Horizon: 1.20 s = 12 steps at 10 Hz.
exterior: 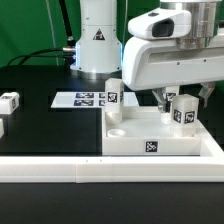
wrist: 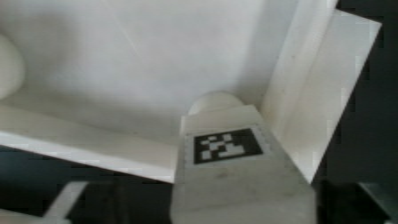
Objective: Assemble square table
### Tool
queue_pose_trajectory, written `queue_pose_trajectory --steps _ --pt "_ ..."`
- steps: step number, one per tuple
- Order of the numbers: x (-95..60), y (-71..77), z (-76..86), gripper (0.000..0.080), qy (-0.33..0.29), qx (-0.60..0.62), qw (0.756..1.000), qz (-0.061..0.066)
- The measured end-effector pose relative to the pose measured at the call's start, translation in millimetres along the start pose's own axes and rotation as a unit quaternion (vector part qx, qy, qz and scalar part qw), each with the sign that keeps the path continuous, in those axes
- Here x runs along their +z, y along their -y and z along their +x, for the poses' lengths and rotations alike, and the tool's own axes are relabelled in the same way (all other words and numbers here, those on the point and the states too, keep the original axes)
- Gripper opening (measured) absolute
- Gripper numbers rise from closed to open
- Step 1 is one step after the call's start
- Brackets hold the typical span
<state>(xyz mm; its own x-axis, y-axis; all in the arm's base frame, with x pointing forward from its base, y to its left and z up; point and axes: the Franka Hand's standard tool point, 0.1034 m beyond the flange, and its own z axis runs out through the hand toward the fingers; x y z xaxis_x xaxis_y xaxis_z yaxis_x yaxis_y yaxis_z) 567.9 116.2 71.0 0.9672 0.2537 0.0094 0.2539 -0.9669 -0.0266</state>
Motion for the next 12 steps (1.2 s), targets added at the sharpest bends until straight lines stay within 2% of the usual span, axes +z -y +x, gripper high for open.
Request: queue_pose_trajectory --steps 1,2,4,7,11,12 --pt "0.0 0.1 0.0 0.0372 0.0 0.008 1.0 0.0" --pt "0.1 -0.1 -0.1 0.0288 0.0 0.017 1.0 0.0" --pt "0.1 0.0 -0.1 0.0288 0.0 0.03 1.0 0.001" --pt "0.6 -0.3 0.5 0.0288 -0.005 0.144 0.99 0.001" --pt "0.8 2.5 2.6 0.029 -0.014 0.322 0.947 0.012" --pt "0.9 3.5 2.7 0.029 -0.013 0.382 0.924 0.016"
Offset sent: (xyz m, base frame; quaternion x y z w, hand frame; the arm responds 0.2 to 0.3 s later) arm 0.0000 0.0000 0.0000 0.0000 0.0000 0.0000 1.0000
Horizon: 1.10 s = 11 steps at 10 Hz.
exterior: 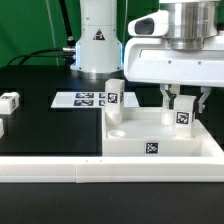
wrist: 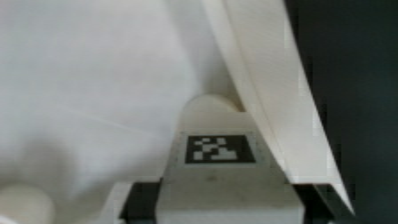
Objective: Assemble square table
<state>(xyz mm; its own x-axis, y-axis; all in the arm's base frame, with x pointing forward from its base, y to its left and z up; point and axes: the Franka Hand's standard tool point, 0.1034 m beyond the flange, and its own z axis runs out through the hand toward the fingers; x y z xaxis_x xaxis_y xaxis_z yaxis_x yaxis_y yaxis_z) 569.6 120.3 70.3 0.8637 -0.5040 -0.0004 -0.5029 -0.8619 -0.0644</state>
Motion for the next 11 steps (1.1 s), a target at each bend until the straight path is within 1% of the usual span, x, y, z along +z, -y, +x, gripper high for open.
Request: queue_pose_trajectory --steps 2,4,6,8,9,10,11 --pt "0.2 0.7 -0.6 0.029 0.0 0.088 0.996 0.0" --pt "0.3 1.7 -1.8 0.029 0.0 0.189 0.982 0.0" --pt "0.3 1.8 -1.7 0.029 0.004 0.251 0.968 0.003" --pt "0.4 2.2 -2.0 0.029 0.004 0.267 0.964 0.003" --pt "0.4 2.0 -2.1 0.0367 0.004 0.253 0.967 0.001" --pt "0.1 1.1 -2.6 0.0504 0.009 0.21 0.978 -0.003" --pt "-0.6 1.3 -3.3 0.0504 0.016 0.197 0.98 -0.008"
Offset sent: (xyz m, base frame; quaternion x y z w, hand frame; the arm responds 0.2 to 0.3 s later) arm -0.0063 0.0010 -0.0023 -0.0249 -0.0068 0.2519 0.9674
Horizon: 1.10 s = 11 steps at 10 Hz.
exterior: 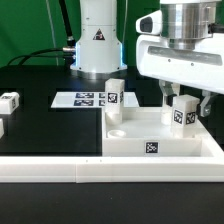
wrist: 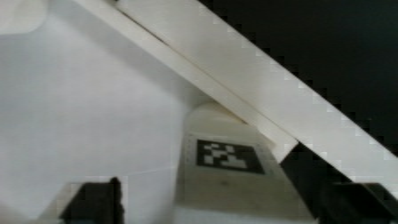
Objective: Assemble square table
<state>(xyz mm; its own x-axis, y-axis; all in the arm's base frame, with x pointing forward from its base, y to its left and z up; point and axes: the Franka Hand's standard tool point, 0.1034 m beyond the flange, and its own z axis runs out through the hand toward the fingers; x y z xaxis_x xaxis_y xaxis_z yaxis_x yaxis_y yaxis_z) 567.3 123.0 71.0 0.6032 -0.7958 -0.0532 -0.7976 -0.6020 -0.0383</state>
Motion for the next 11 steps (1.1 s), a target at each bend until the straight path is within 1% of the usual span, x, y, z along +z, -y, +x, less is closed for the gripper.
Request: queue_pose_trajectory --steps 1,2,3,5,6,7,8,10,11 --pt "-1.1 0.4 0.7 0.0623 0.004 -0.033 0.999 -0.004" --pt "-1.3 -0.6 4.0 0.0641 0.004 -0.098 0.995 -0.003" --pt "-1.0 -0.9 4.1 0.0641 0.004 -0.113 0.994 -0.003" --pt "-0.9 -1.3 4.5 0.0648 0.004 -0.187 0.982 -0.003" --pt "-0.5 -2.0 3.9 0.0649 0.004 -0.233 0.972 -0.008" --pt "0.2 -2.4 1.9 0.0649 0.005 -0.283 0.959 -0.017" --pt "0.6 -3.1 2.0 0.0649 0.006 -0.348 0.937 -0.021" --pt "-0.6 -3.3 2.8 0.0649 0.013 -0.441 0.897 -0.023" --pt "-1.3 -3.2 5.8 0.0649 0.014 -0.49 0.871 -0.022"
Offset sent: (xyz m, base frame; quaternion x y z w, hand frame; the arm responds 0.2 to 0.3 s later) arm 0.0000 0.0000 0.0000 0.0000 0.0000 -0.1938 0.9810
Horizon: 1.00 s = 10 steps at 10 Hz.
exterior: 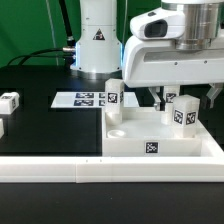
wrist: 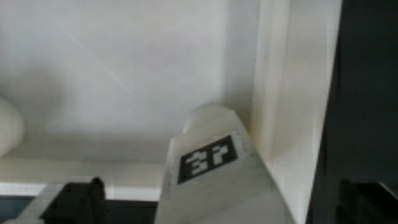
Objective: Assemble square table
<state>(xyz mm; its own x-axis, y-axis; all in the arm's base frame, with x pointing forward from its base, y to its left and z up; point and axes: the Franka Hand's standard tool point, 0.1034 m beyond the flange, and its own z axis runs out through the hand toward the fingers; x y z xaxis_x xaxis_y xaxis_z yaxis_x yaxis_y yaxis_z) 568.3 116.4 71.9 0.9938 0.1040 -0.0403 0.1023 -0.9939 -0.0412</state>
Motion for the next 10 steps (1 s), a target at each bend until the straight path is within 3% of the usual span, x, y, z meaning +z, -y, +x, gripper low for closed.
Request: queue_pose_trajectory --steps 3,5,6,7,9,10 --pt "-0.4 -6.2 0.5 0.0649 0.001 -0.123 0.992 -0.002" --pt "-0.4 -7.5 0.5 0.0649 0.001 -0.144 0.99 -0.004" --pt "-0.4 -7.6 0.5 0.052 0.001 -0.14 0.99 -0.004" --pt "-0.4 -7.7 0.5 0.052 0.001 -0.132 0.991 -0.003" --pt "-0.4 -8.2 0.6 0.0289 0.001 -0.126 0.992 -0.004" --pt "-0.3 -7.8 0.5 0.029 0.001 -0.097 0.995 -0.003"
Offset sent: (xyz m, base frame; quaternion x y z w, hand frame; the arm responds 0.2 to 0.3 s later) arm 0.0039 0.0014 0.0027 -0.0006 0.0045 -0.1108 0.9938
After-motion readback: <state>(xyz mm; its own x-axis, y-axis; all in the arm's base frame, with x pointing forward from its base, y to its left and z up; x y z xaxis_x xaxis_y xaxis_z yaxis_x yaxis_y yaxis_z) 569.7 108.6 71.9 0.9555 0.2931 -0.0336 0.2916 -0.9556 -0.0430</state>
